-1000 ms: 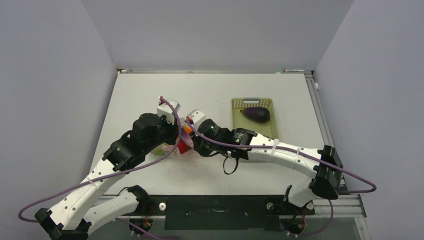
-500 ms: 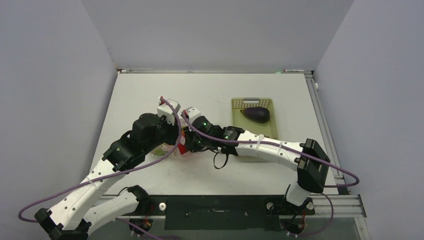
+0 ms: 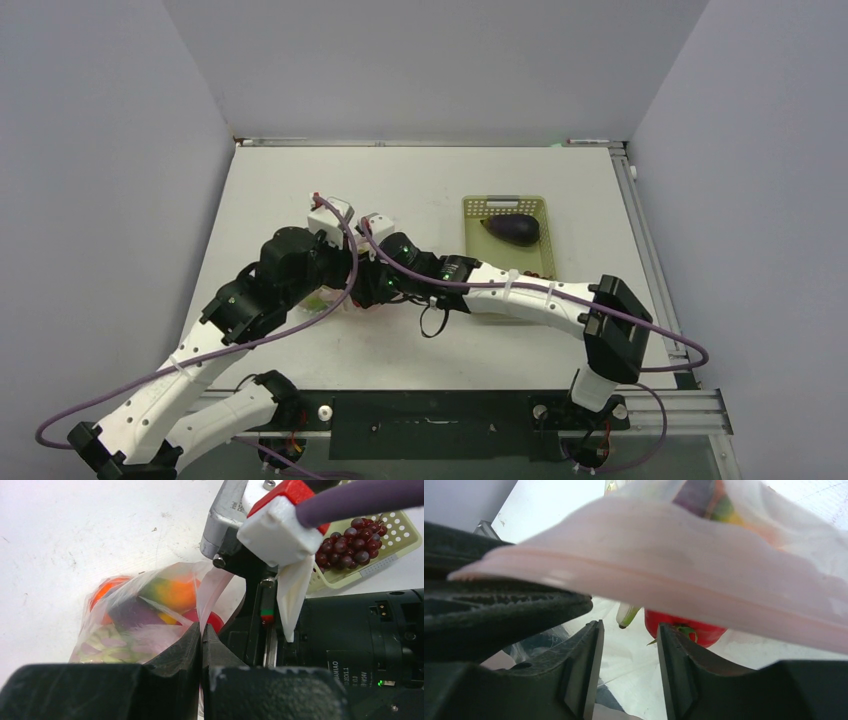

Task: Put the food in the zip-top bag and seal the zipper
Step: Adjust the fake vegetable in the zipper food storage bag, then pick up the fake vegetable from the bin.

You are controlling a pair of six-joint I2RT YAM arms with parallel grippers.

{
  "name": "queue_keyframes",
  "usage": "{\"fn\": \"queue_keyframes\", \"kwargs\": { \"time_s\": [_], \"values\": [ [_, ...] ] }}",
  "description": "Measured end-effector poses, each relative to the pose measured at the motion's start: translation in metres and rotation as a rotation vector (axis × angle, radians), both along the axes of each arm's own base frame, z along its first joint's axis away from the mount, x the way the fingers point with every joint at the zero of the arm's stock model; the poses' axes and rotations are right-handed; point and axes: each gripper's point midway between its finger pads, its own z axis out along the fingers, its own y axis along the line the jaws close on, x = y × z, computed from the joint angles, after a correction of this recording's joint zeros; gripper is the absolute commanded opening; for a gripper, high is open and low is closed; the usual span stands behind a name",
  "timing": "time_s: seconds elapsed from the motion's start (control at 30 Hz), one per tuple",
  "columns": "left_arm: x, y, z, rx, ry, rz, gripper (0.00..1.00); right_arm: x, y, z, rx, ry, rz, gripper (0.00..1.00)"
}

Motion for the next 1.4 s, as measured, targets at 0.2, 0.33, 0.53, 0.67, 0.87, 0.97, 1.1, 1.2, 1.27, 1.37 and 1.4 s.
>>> {"fn": "queue_keyframes", "kwargs": {
  "time_s": [0.2,0.33,0.53,0.67,0.87,0.97,1.1,1.2,1.27,1.37,1.4],
  "values": [
    [0.000,0.003,0.000,0.003,-0.002,0.010,0.00,-0.001,-0.003,-0.001,-0.001,-0.004,0.003,0.52],
    [-0.001,-0.001,0.002,-0.008,-0.003,-0.007,0.00,-0.006,-0.010,0.006,0.000,-0.028,0.016,0.54],
    [-0.002,-0.002,0.002,-0.010,0.000,-0.014,0.00,-0.003,-0.035,0.037,0.012,-0.102,-0.025,0.59],
    [-0.002,-0.003,0.002,-0.011,0.000,-0.016,0.00,0.006,-0.062,0.057,0.021,-0.150,-0.083,0.61],
    [-0.003,-0.003,0.001,-0.012,0.001,-0.018,0.00,0.038,-0.118,0.072,-0.008,-0.202,-0.237,0.71],
    [-0.003,-0.003,0.001,-0.012,0.003,-0.018,0.00,0.049,-0.143,0.073,-0.048,-0.231,-0.318,0.77],
    [-0.002,-0.004,0.001,-0.013,0.005,-0.019,0.00,0.058,-0.167,0.067,-0.104,-0.252,-0.393,0.86],
    [-0.002,-0.004,0.000,-0.012,0.008,-0.020,0.00,0.068,-0.184,0.060,-0.147,-0.258,-0.452,0.92],
    [-0.002,-0.005,0.000,-0.012,0.007,-0.021,0.00,0.076,-0.197,0.055,-0.174,-0.258,-0.501,0.96],
    [-0.002,-0.005,0.000,-0.012,0.007,-0.021,0.00,0.090,-0.217,0.049,-0.201,-0.252,-0.577,0.99],
    [-0.002,-0.005,0.000,-0.013,0.007,-0.020,0.00,0.094,-0.224,0.048,-0.207,-0.249,-0.602,0.99]
  ]
}}
